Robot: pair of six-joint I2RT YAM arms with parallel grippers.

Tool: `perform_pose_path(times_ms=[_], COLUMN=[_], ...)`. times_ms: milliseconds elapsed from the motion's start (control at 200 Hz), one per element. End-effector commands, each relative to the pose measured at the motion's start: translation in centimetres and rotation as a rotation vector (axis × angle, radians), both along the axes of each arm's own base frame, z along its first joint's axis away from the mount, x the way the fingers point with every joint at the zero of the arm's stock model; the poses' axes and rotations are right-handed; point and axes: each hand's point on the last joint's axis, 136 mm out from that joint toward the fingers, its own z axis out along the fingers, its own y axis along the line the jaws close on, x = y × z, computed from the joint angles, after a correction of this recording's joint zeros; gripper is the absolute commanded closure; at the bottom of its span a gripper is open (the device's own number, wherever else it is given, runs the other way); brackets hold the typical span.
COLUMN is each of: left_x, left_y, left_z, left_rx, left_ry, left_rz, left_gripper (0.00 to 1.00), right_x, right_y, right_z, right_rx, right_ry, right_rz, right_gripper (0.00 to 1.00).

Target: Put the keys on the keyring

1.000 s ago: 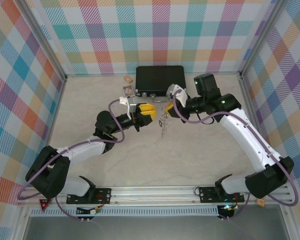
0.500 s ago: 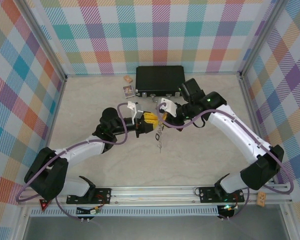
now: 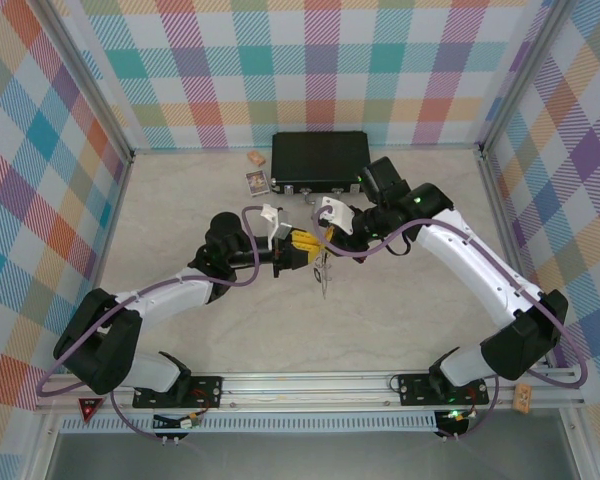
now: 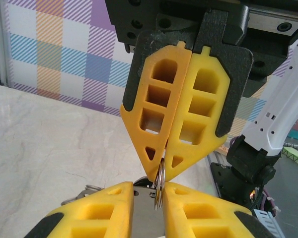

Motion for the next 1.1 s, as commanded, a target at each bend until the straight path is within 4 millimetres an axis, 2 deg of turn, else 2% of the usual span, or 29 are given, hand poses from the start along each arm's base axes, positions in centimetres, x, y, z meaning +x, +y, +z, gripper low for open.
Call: perform_pose_path(times_ms=[0, 160, 925, 1095], left_x=[-0.2, -0.4, -0.2, -0.1], left_y=[-0.4, -0.2, 0.2, -0.3], left_z=[1.4, 2.1, 2.7, 1.9], left_rx=[-0.025, -0.046, -0.081, -0.060], left_ry=[-0.051, -0.071, -0.094, -0.051], left_rz=[-0.032, -0.030, -0.004, -0.042], left_gripper=[0.78, 0.79, 0.79, 0.80], right_x=[-0.8, -0.9, -0.7, -0.9], right_y=[0.9, 0.9, 0.3, 0.6], right_z=[1.2, 1.1, 0.4, 1.0], right_rx=[0.042, 0.038, 0.017, 0.042], right_ry=[-0.001, -0.002, -0.032, -0.022], right_rz=[0.054, 0.054, 0.039, 0.045], right_gripper=[1.00, 1.00, 1.00, 1.00])
